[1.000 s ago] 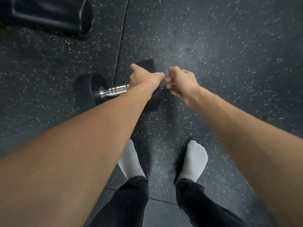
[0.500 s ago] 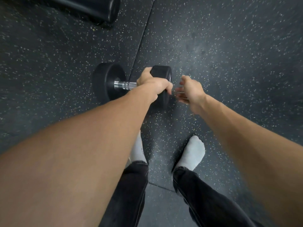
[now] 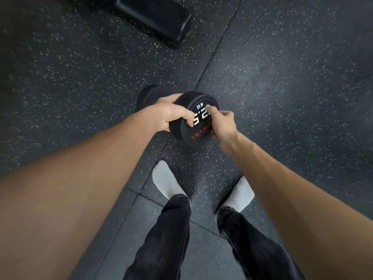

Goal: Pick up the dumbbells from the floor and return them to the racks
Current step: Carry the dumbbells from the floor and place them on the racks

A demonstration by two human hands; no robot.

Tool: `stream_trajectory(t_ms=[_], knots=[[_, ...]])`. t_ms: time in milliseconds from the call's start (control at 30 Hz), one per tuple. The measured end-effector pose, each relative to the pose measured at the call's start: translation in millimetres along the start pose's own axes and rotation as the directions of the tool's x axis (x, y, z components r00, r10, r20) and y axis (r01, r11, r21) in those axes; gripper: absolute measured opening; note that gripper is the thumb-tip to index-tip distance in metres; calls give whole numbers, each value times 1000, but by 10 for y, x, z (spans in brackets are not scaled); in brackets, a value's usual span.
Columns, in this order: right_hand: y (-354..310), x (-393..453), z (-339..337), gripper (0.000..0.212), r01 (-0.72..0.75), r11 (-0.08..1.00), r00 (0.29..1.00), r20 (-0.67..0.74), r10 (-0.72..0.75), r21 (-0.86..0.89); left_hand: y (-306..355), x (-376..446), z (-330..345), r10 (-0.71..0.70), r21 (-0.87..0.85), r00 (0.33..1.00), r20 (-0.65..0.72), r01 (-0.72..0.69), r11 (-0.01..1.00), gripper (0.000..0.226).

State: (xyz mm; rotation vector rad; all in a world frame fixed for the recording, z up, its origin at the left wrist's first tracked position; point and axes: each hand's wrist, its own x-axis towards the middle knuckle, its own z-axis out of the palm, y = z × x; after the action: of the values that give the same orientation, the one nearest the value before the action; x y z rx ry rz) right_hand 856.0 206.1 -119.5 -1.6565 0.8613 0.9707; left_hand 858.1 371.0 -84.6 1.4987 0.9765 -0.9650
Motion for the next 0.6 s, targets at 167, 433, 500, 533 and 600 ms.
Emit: stream_trajectory(t_ms=[167, 433, 500, 533, 600], knots=[[-176, -80, 238, 90, -18, 999, 997, -74, 14, -49, 19, 31, -472, 2, -2, 998, 62, -2, 1000, 67], [-528, -217, 882, 102, -49, 995, 975, 212, 66, -84, -119, 79, -1186, 19, -139, 997, -79, -29, 990, 59], [-600, -215, 1093, 100, -35, 992, 971, 231, 64, -125, -240, 125, -1395, 24, -185, 995, -95, -41, 982, 53], [-639, -216, 1191, 99, -23, 990, 969, 242, 57, -141, -310, 140, -1503, 33, -213, 995, -92, -52, 976, 49], [-701, -184, 1336, 97, -18, 984, 962, 264, 65, -176, -470, 184, -1664, 64, -275, 993, -95, -88, 957, 41]])
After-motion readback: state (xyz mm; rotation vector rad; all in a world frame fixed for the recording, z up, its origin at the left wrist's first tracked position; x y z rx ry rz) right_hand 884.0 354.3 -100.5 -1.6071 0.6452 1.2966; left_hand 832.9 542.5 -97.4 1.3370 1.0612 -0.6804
